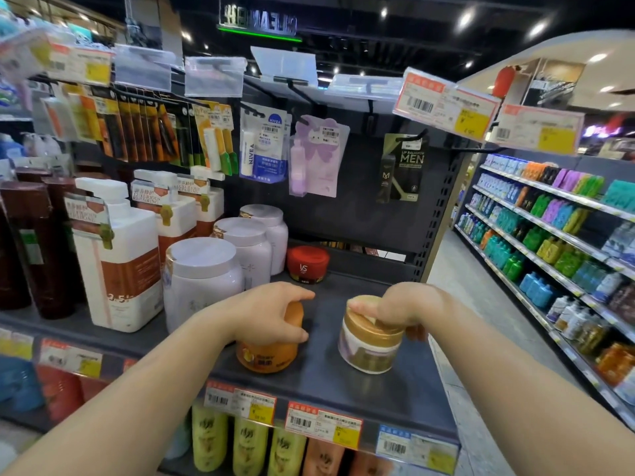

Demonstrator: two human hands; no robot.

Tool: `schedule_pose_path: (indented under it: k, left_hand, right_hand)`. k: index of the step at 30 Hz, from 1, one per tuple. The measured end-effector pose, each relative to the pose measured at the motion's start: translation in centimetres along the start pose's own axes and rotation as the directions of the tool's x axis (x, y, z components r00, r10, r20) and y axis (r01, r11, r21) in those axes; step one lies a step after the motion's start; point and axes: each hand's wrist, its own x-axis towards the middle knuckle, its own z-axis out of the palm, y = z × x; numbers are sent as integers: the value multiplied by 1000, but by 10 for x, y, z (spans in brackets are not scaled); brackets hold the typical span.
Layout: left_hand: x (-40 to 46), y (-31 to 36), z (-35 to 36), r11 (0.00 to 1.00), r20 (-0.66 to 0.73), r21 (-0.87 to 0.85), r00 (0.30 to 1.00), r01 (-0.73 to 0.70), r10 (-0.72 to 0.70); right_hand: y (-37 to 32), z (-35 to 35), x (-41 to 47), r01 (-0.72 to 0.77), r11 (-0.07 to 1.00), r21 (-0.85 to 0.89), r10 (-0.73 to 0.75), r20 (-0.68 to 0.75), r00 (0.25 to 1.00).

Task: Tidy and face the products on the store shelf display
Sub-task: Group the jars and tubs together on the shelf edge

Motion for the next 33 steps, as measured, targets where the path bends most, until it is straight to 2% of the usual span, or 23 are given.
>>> schedule_pose_path:
  k: [4,7,10,13,19,24,27,30,33]
  left_hand:
    - [1,2,1,1000,5,13,1000,11,-11]
    - [2,2,2,1000,14,23,1000,6,-7]
    - [2,3,2,1000,26,27,1000,8,-9]
    - [1,2,2,1000,25,30,1000,7,-8]
    - [1,1,3,1000,14,29,1000,0,0]
    - [0,0,3,999,-17,40,1000,-22,23]
    - [-2,-1,3,999,-20,26,999,-28,29]
    - [-1,-3,2,999,-27,7,999,-41,41]
    - [1,-6,1,999,-41,-15,998,-50,49]
  right_hand:
    - [6,3,3,12,999,32,-13,13,1000]
    - [5,8,-3,13,989,145,-21,57,998]
    - [0,12,-6,22,985,172,-33,60,998]
    - [-4,15,-3,42,989,142,-43,3,999]
    - [-13,22,3,119,993,-3,-116,-267,957]
    - [-28,28,-12,193,981,16,-185,-216,959]
    - [-27,24,-18,337,939,63,-322,-175,930]
    - [-14,9,-22,575,818,3,-575,-43,817]
    - [-7,5,-21,676,737,-14,-676,18,737]
